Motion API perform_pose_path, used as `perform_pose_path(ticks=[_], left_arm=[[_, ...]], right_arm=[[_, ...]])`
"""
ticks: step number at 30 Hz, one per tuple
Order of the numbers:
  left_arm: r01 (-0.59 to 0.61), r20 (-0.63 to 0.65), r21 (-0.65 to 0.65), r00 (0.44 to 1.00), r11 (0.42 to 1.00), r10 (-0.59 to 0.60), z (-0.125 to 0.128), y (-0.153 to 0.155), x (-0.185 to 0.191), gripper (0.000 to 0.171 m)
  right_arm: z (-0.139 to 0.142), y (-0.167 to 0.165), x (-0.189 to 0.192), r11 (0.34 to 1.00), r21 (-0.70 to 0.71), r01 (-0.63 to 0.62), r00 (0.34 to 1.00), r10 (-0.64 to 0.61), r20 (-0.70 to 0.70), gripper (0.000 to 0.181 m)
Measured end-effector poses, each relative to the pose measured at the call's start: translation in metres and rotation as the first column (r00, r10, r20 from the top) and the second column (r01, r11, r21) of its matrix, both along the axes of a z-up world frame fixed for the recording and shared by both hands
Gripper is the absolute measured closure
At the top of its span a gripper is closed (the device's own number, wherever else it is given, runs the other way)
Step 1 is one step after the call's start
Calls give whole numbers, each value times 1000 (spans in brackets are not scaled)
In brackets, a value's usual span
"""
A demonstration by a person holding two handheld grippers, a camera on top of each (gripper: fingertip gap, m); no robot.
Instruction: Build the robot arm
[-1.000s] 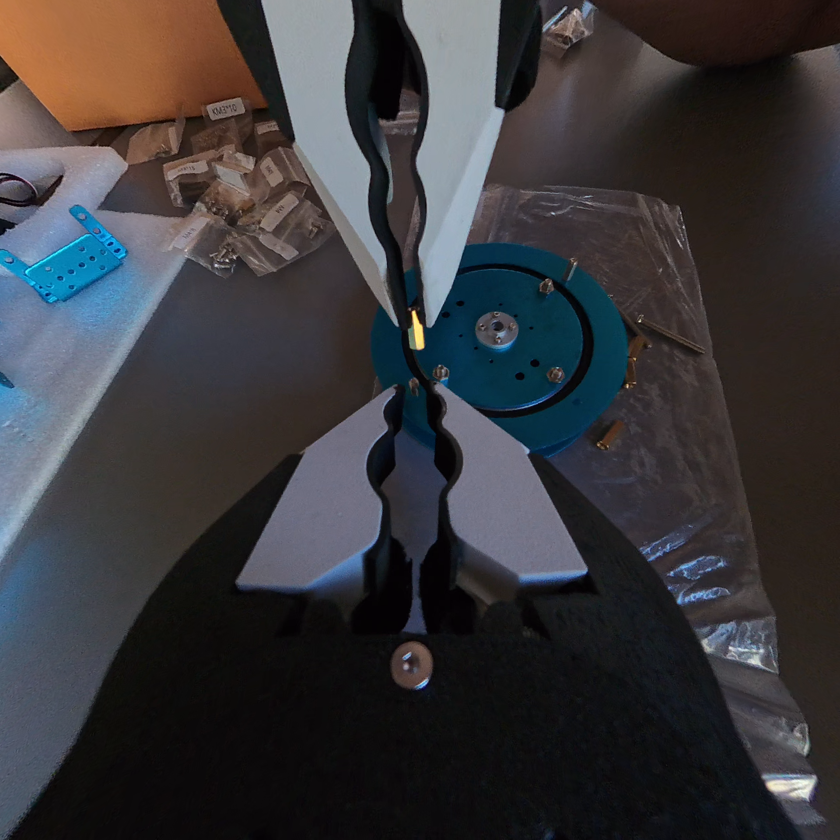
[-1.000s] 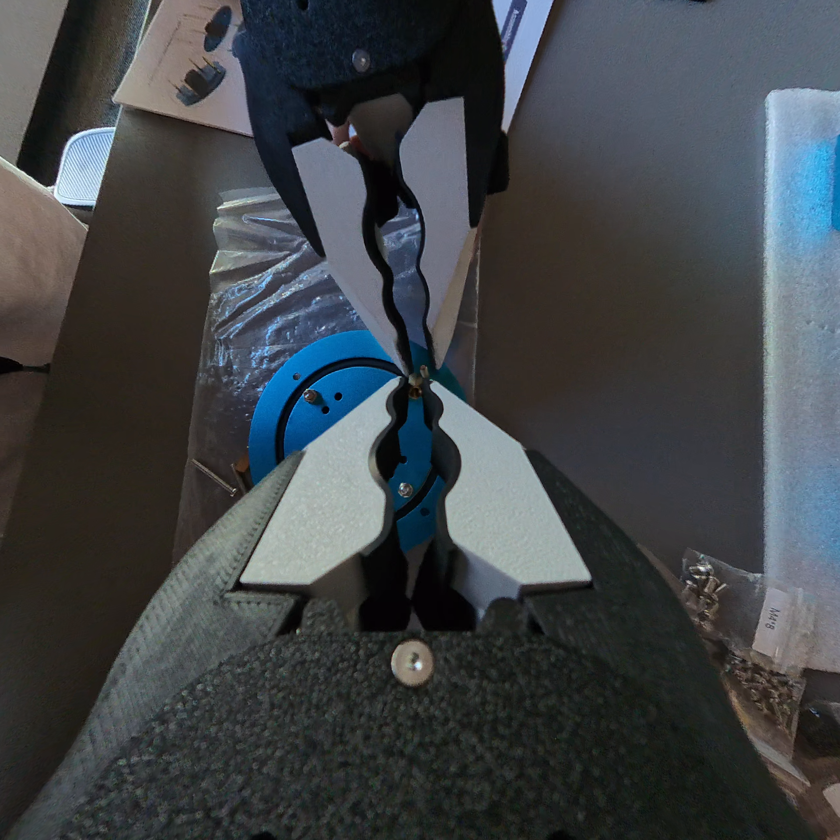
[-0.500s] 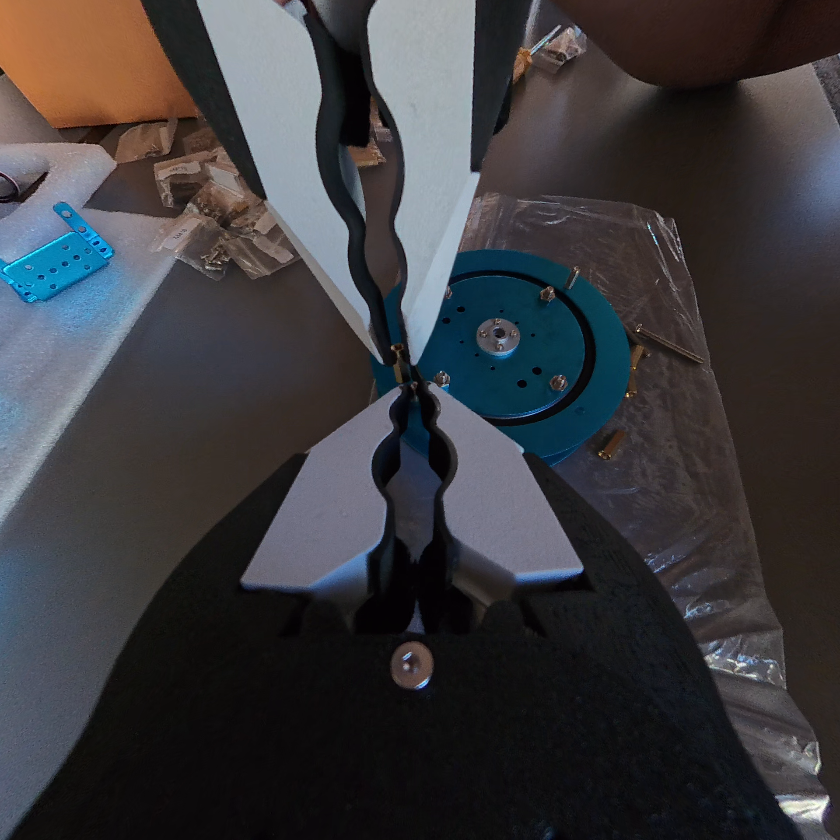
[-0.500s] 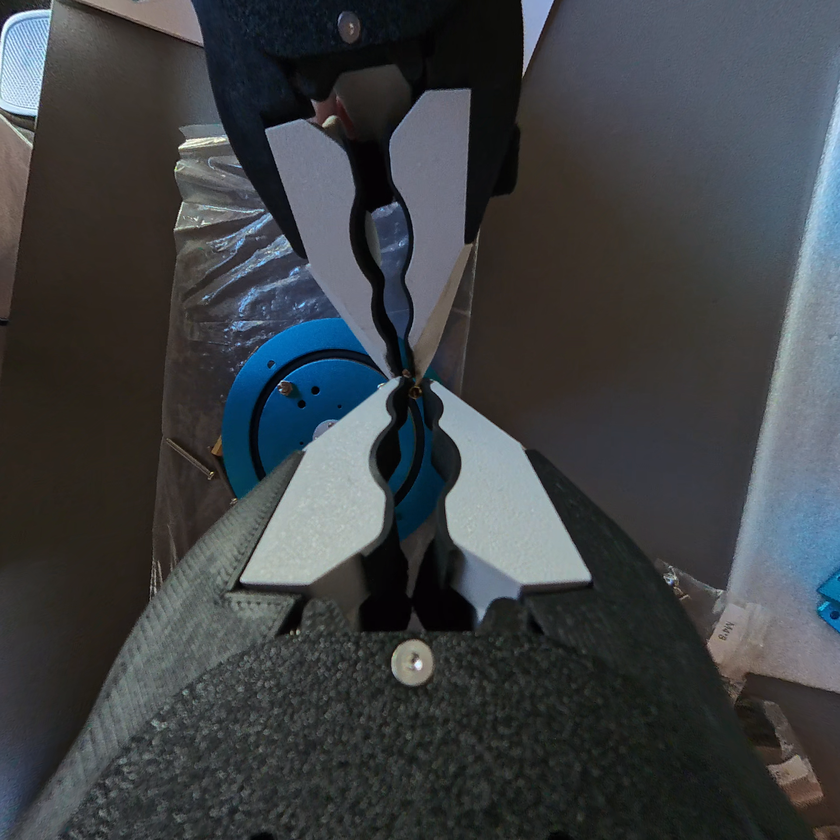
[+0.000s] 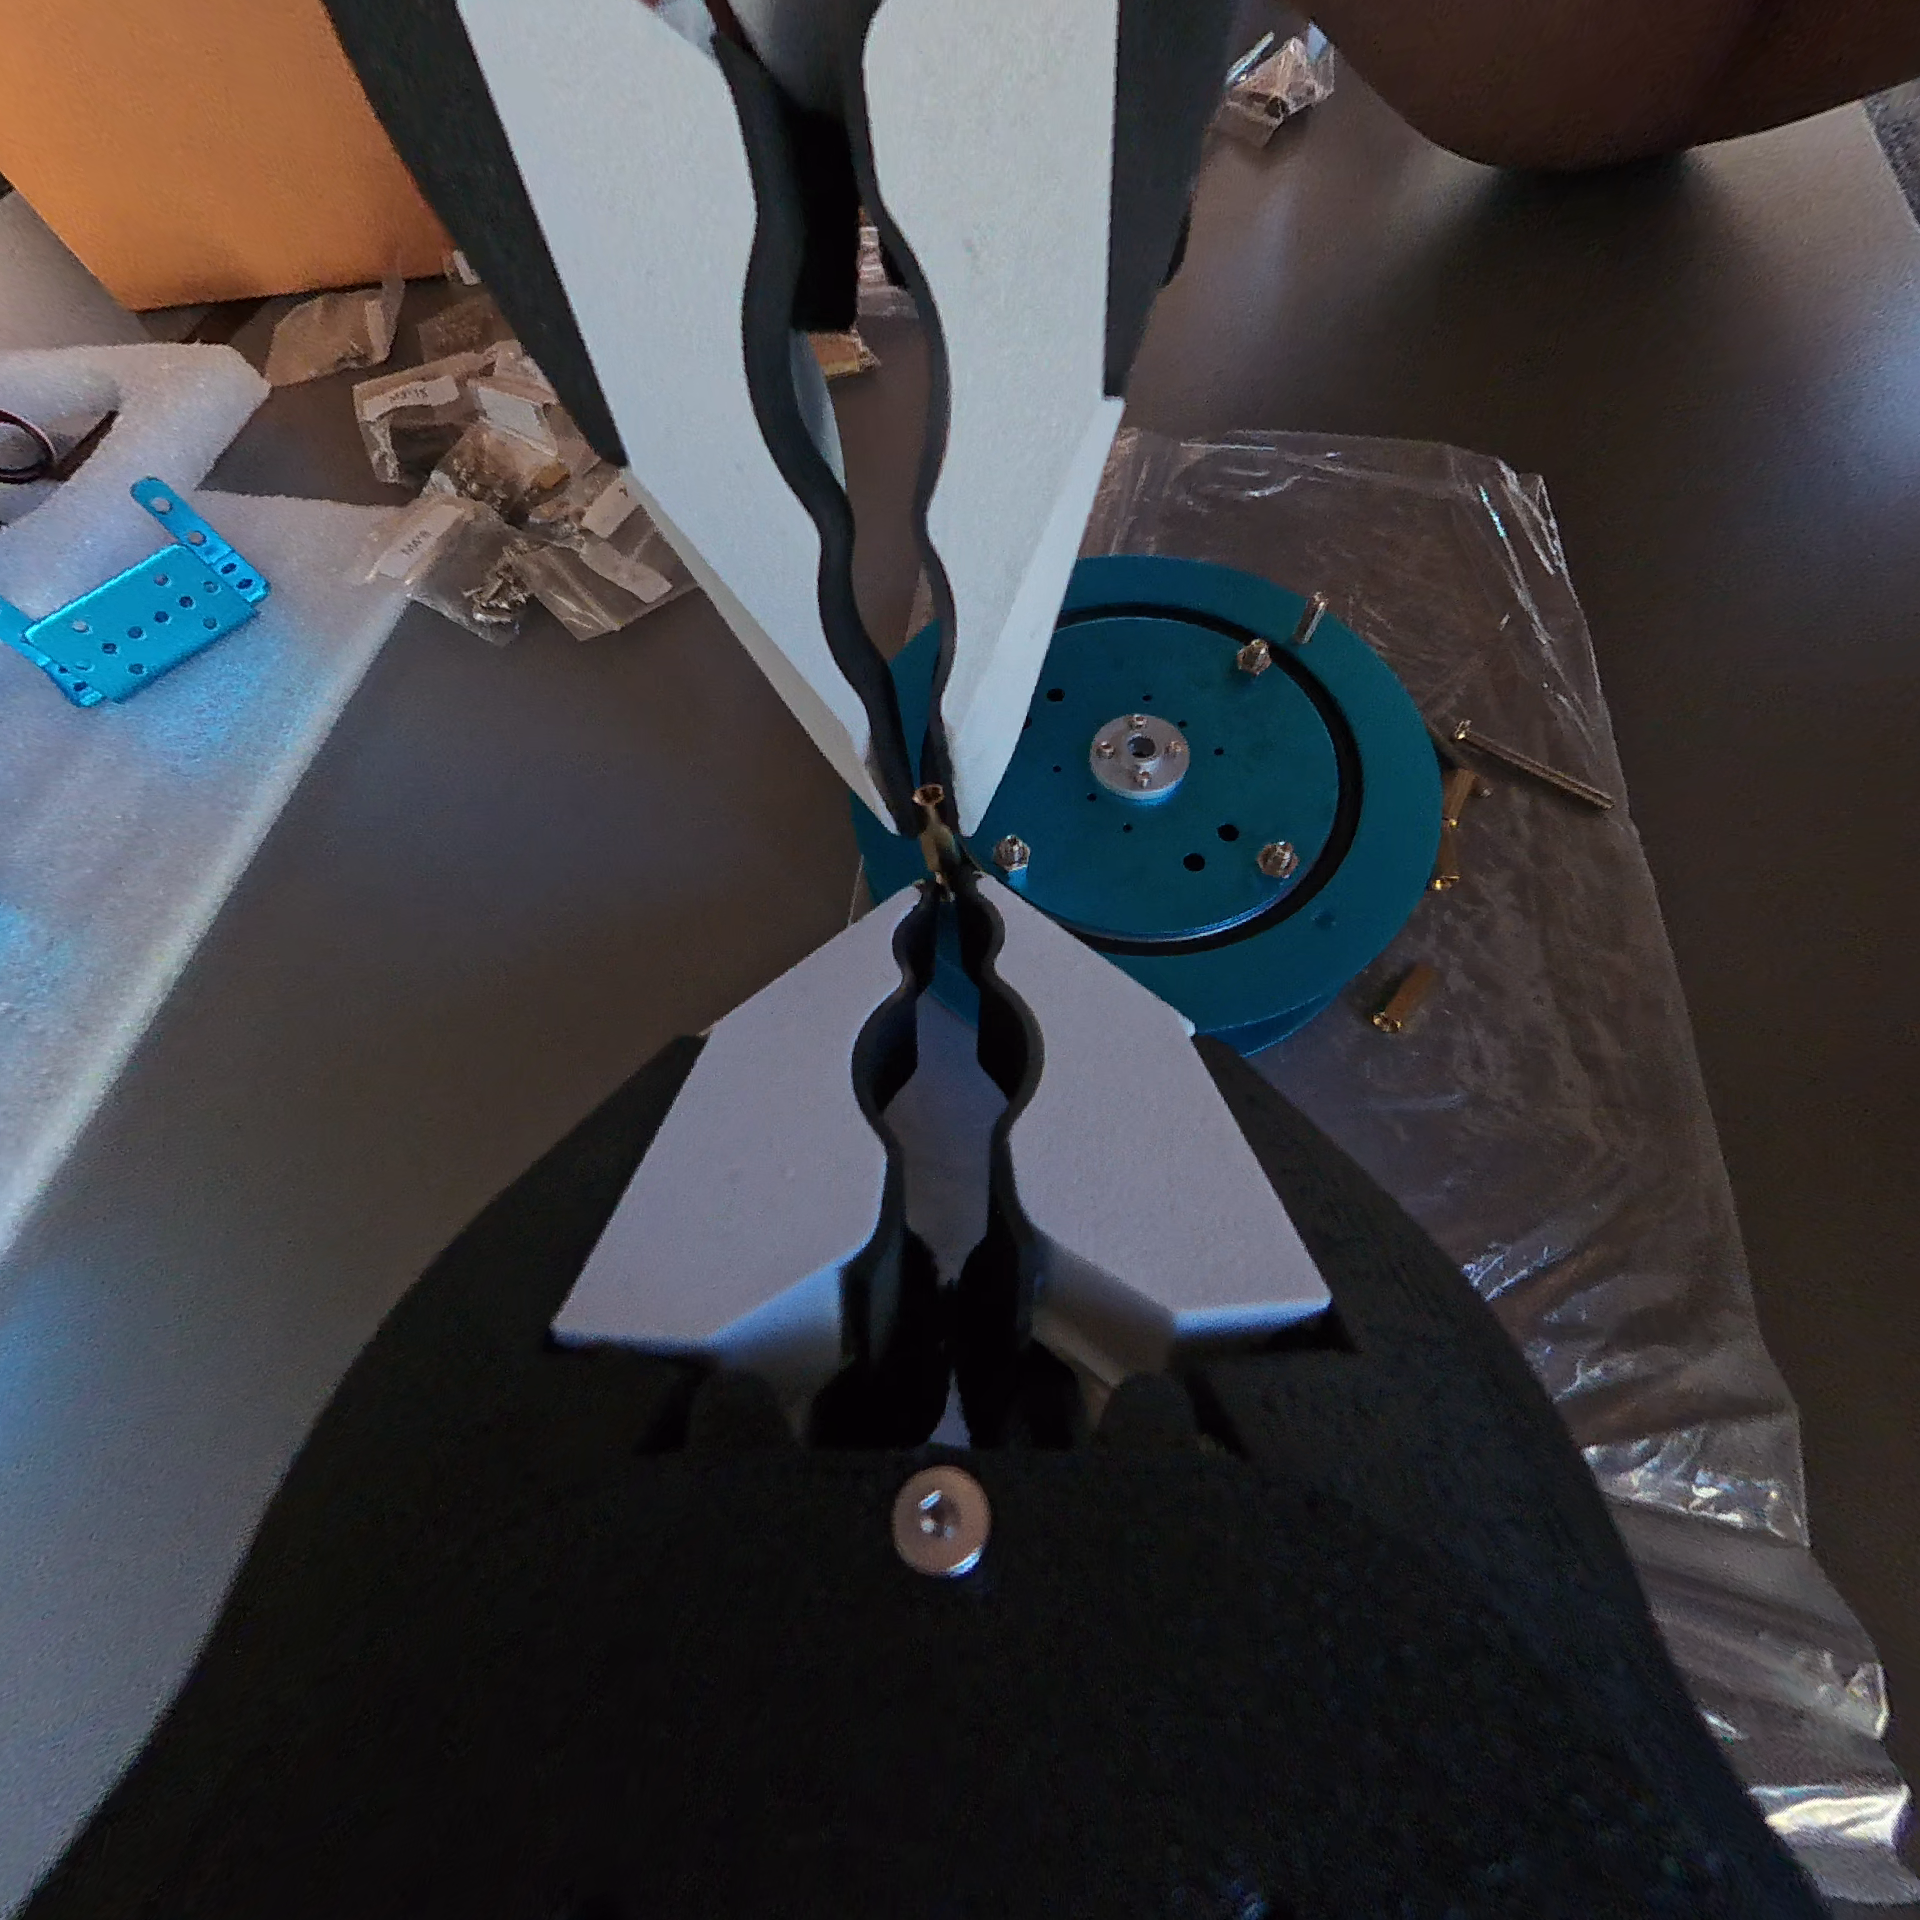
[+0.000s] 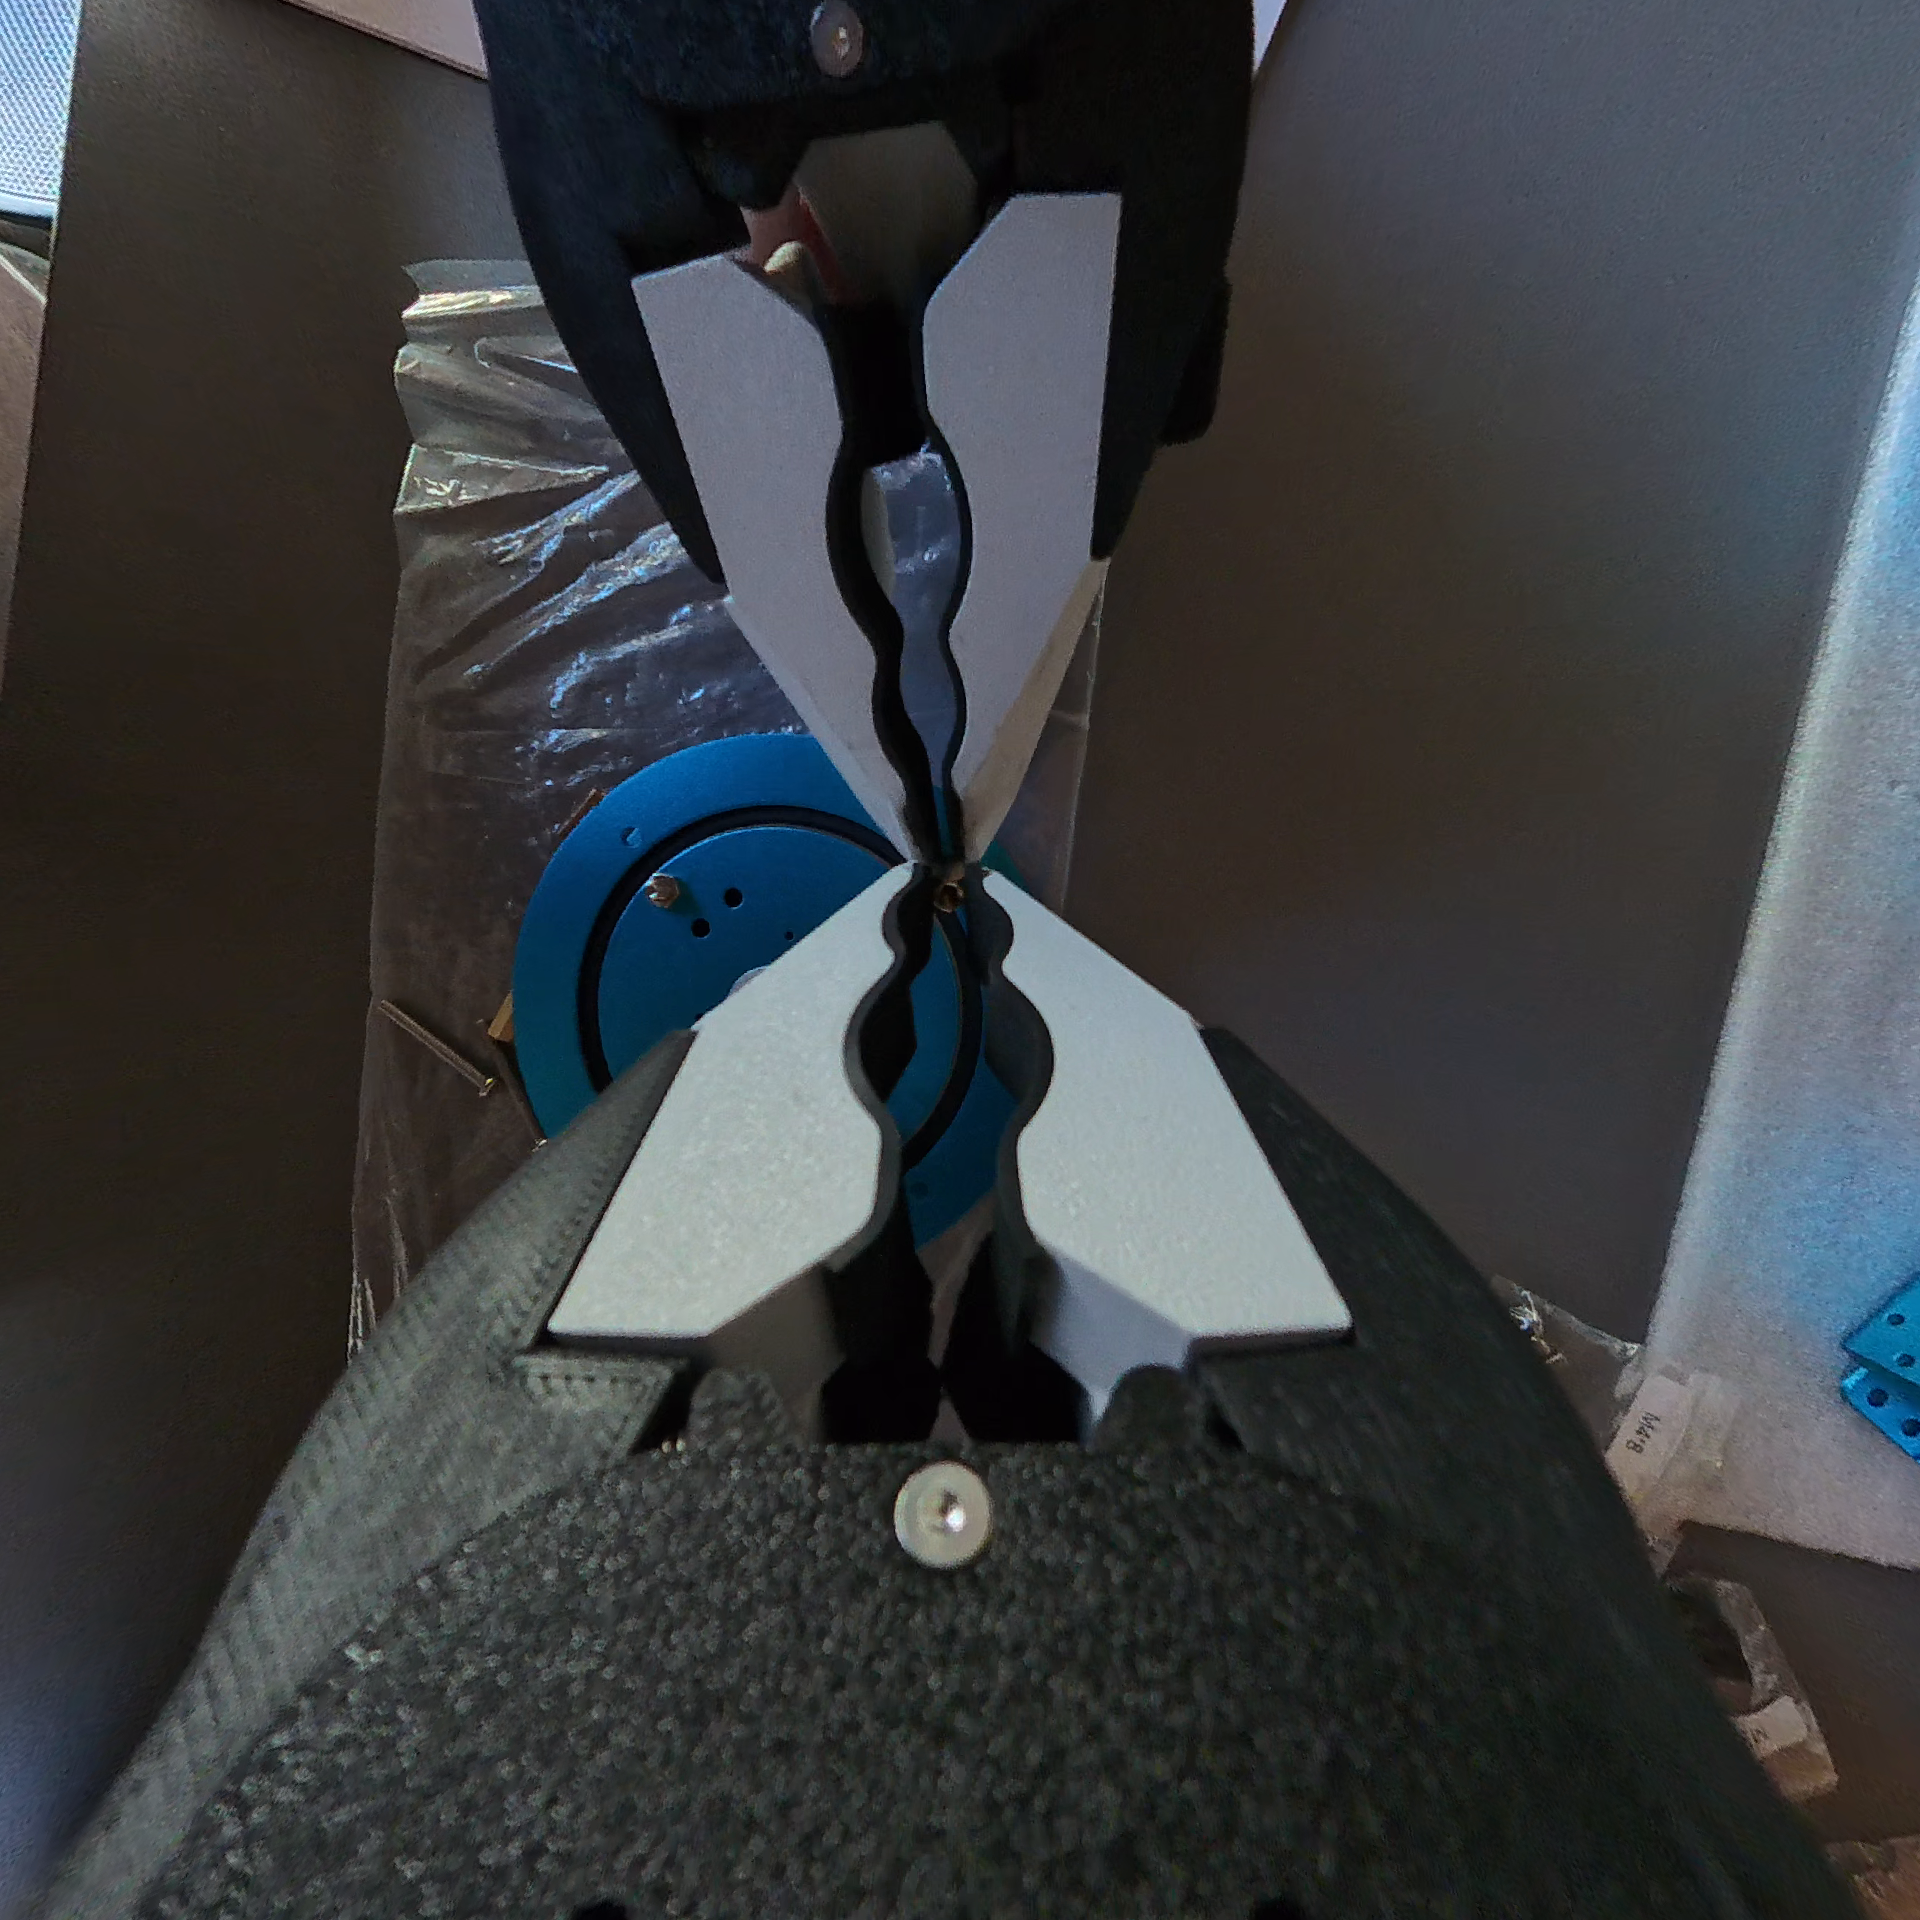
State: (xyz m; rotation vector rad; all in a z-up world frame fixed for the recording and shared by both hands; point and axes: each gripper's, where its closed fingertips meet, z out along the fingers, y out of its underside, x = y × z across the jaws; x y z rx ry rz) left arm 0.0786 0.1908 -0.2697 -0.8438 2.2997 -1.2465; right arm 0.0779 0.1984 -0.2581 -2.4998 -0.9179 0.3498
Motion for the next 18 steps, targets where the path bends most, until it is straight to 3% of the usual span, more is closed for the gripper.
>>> perform_pose_path(ticks=[12,18], left_arm=[[-8,2,-12,1000,1000,8,0,0,1,169],[-6,16,3,1000,1000,5,-1,-1,0,171]], right_arm=[[-1,4,-1,998,68,2,1000,-3,20,176],[-1,3,1,989,132,70,994,-58,-93,176]])
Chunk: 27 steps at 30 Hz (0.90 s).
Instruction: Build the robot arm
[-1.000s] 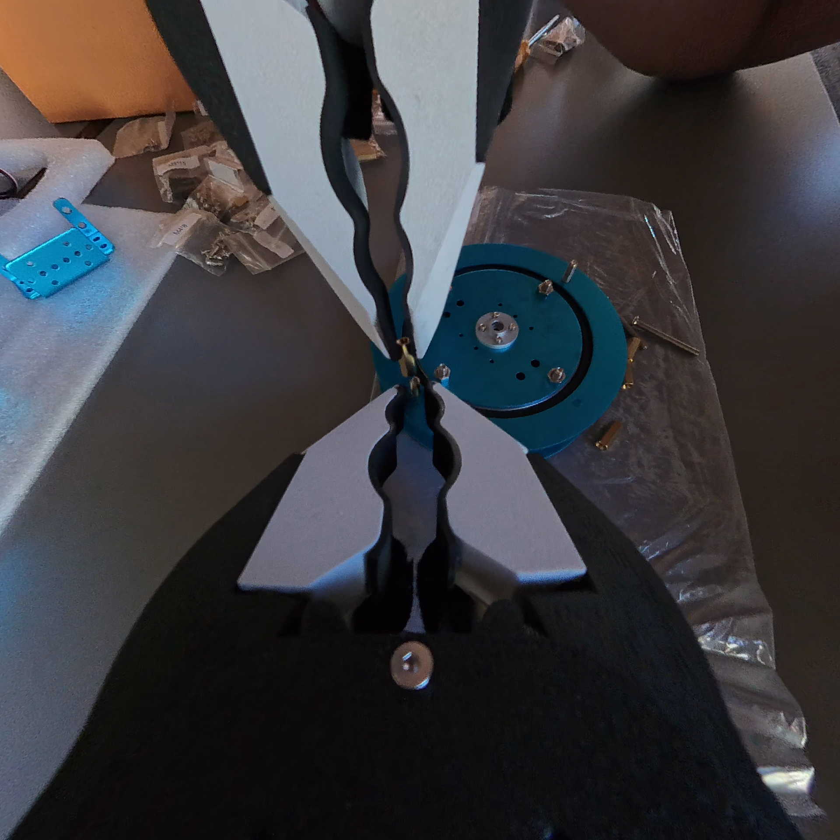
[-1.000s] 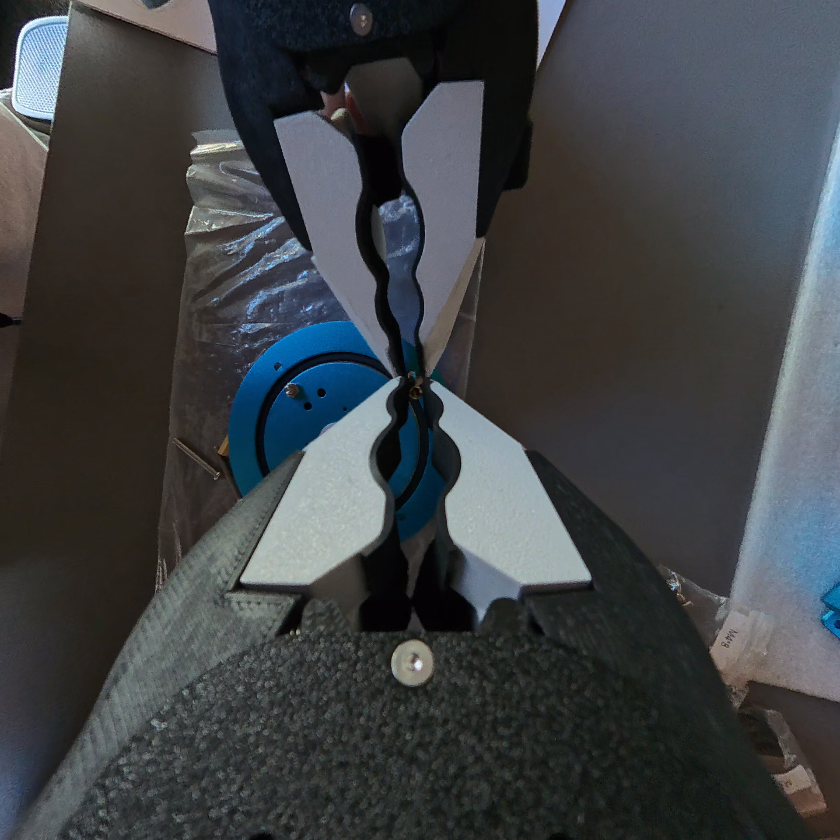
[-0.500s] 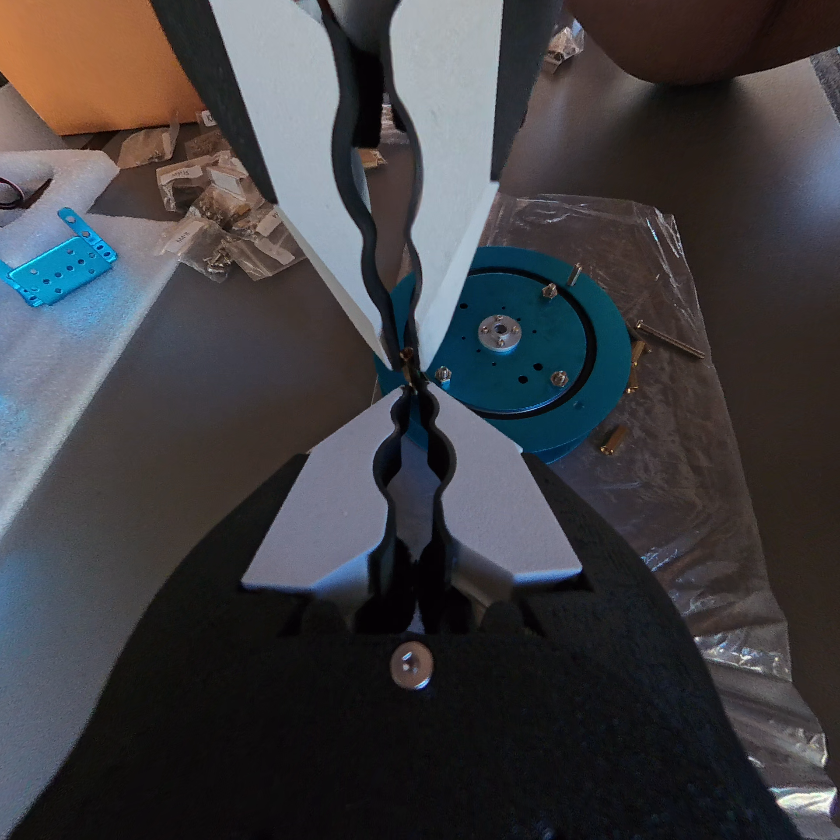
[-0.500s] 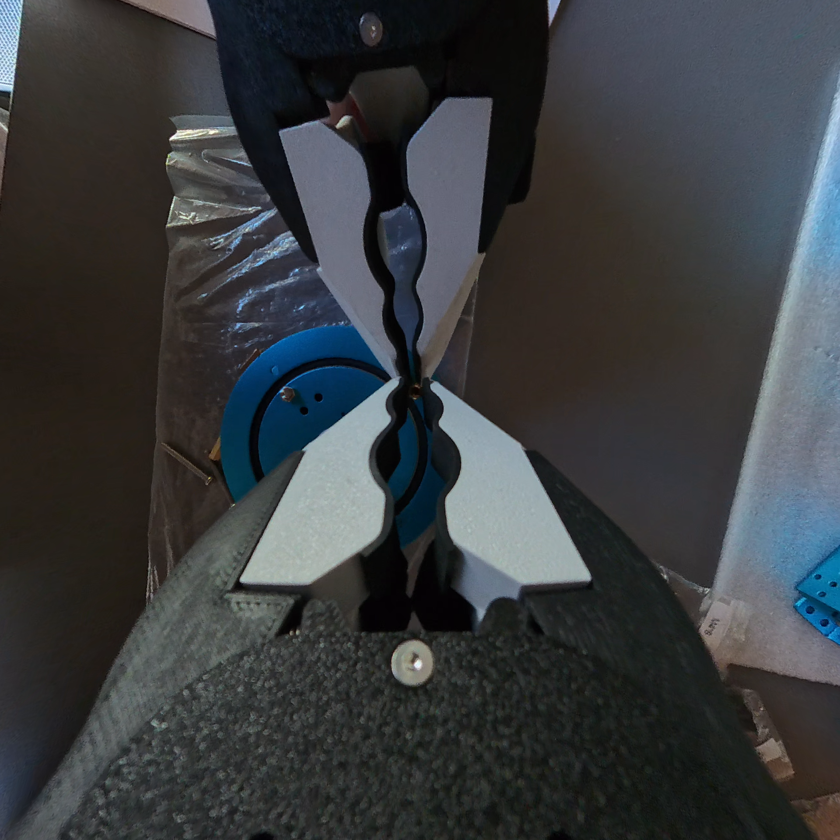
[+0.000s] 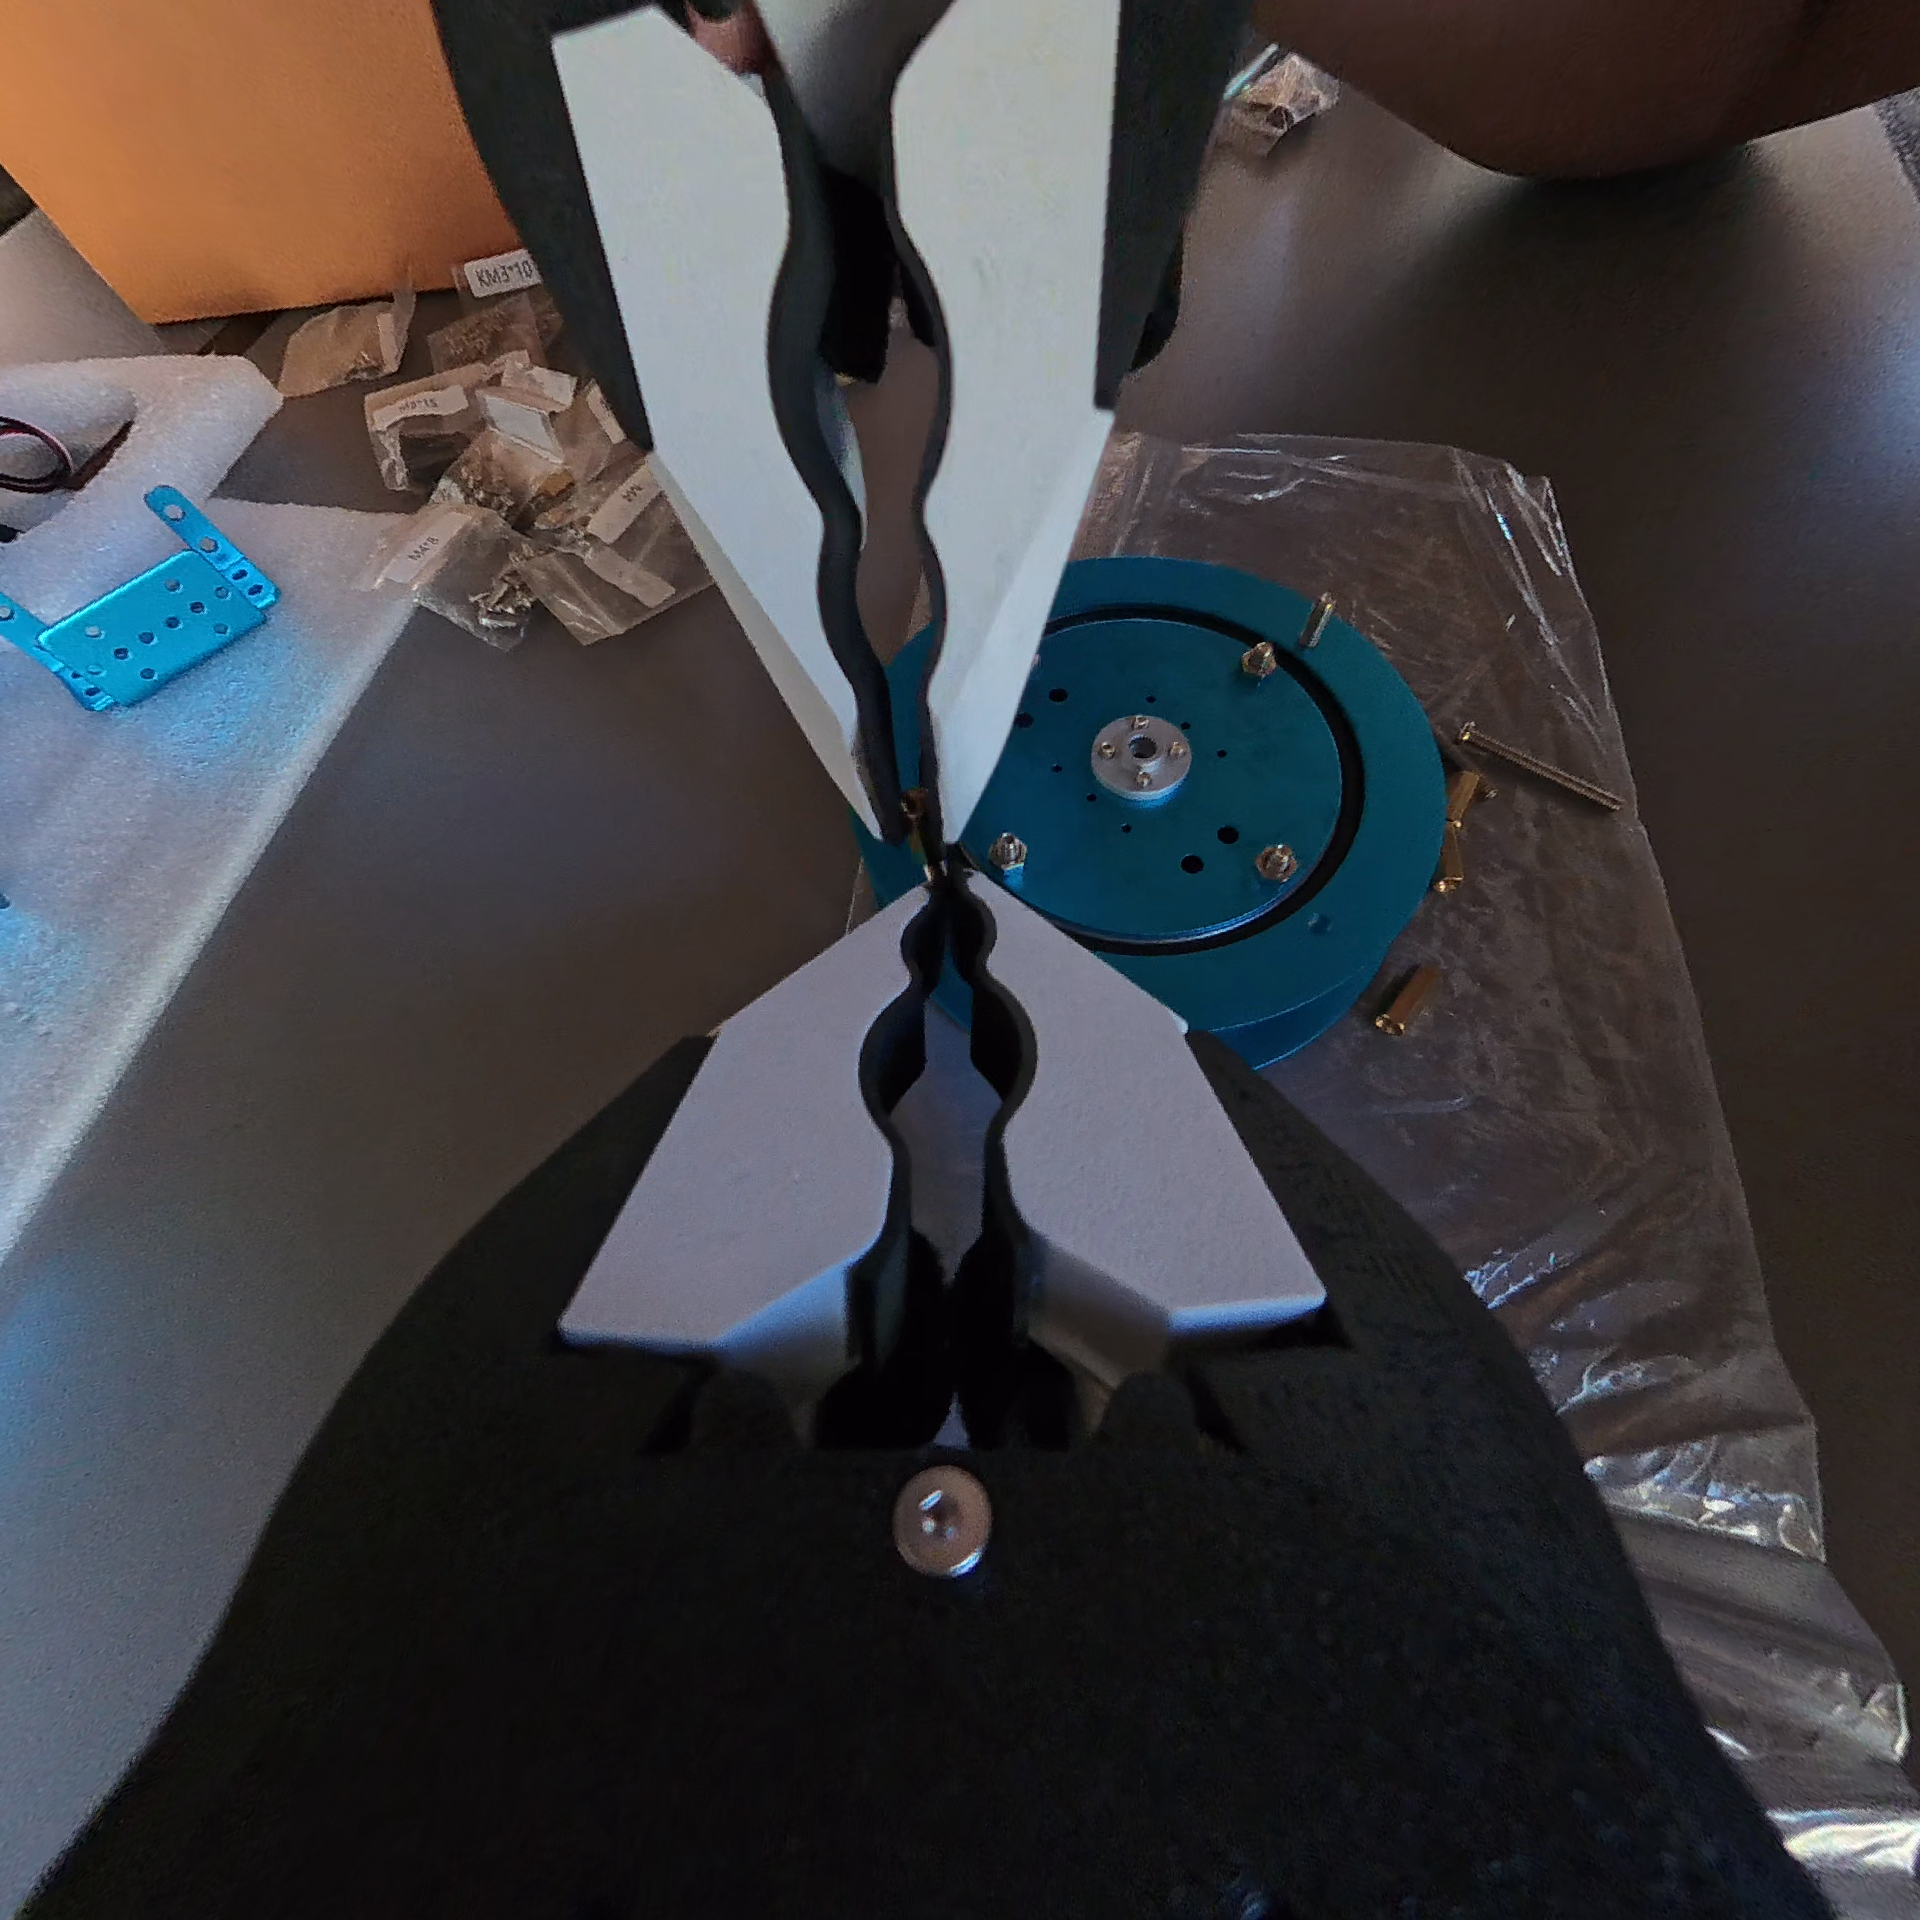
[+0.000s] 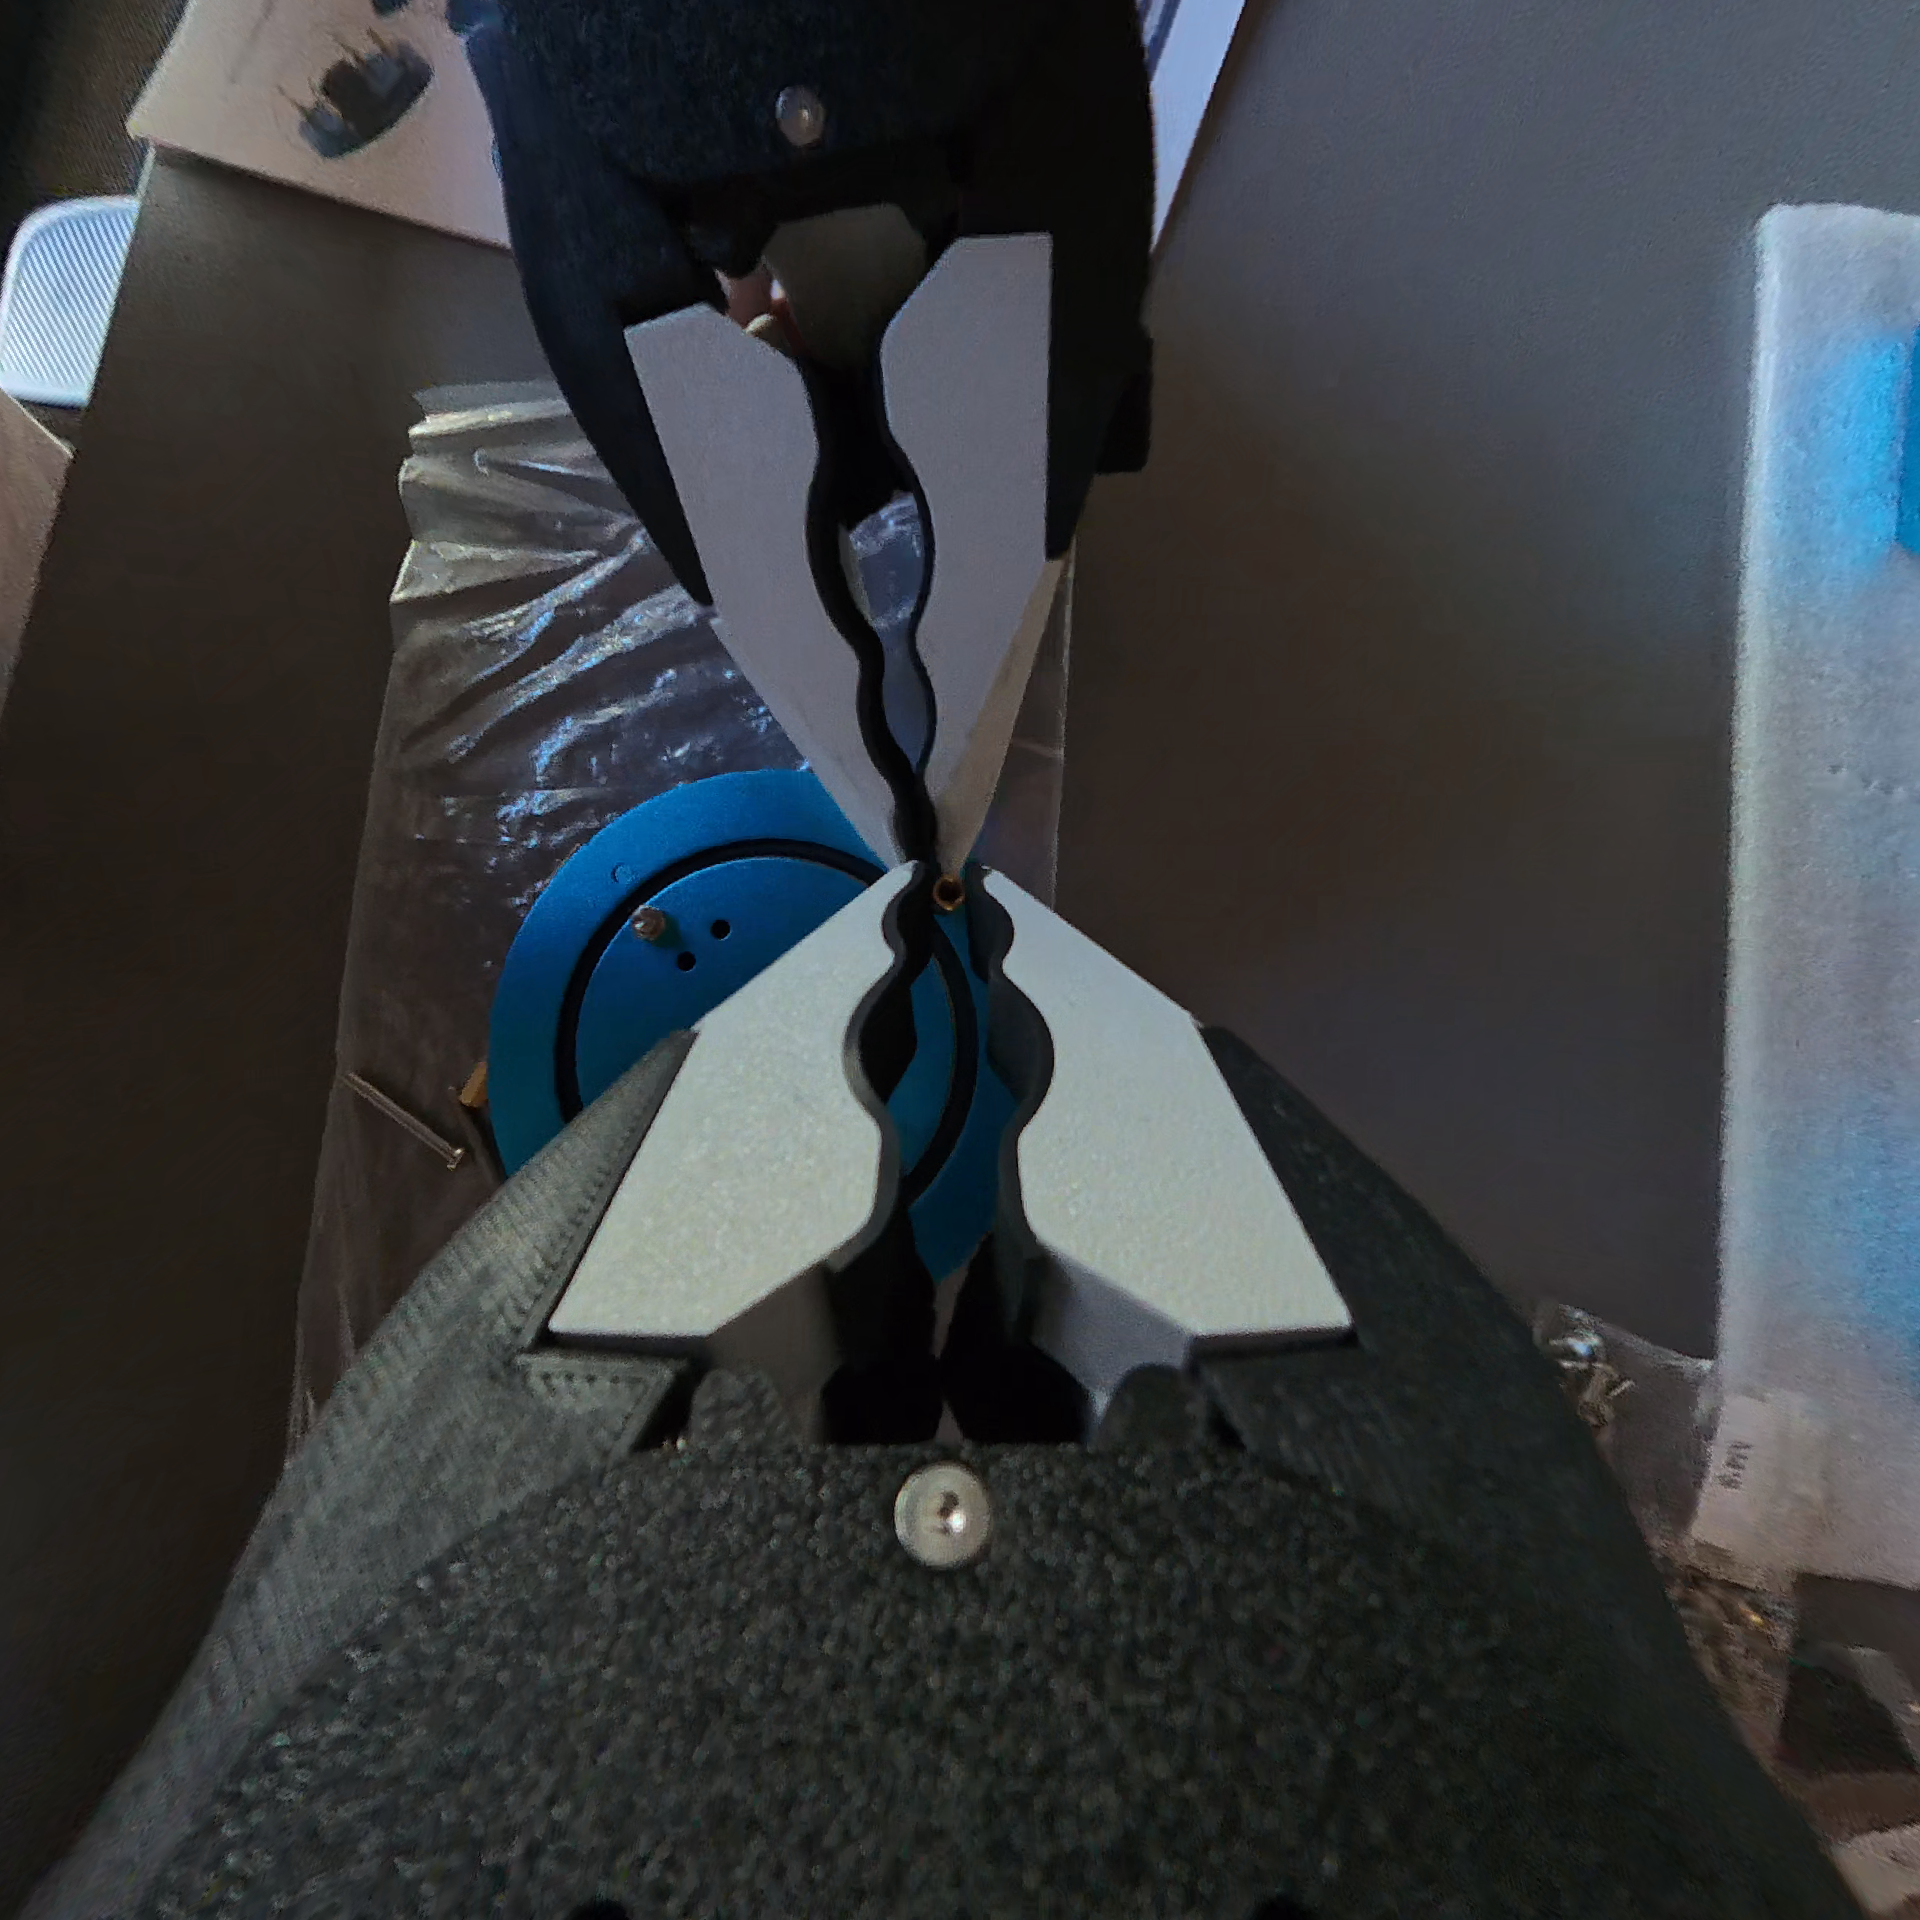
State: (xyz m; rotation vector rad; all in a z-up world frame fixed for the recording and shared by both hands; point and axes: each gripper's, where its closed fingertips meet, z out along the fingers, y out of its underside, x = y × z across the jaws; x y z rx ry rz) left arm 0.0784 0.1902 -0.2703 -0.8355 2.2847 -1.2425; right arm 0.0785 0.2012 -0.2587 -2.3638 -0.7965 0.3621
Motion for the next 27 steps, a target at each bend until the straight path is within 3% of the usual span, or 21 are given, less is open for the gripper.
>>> perform_pose_path(ticks=[4,14,27], left_arm=[[-4,6,7,1000,1000,4,0,0,0,171],[-4,7,8,1000,1000,4,0,3,-2,171],[-6,17,15,1000,1000,6,0,3,-3,171]], right_arm=[[-1,-2,2,999,43,18,999,-15,-52,176],[-12,-6,5,999,-40,-20,997,23,73,176],[-2,3,-2,998,-11,-57,996,58,75,176]])
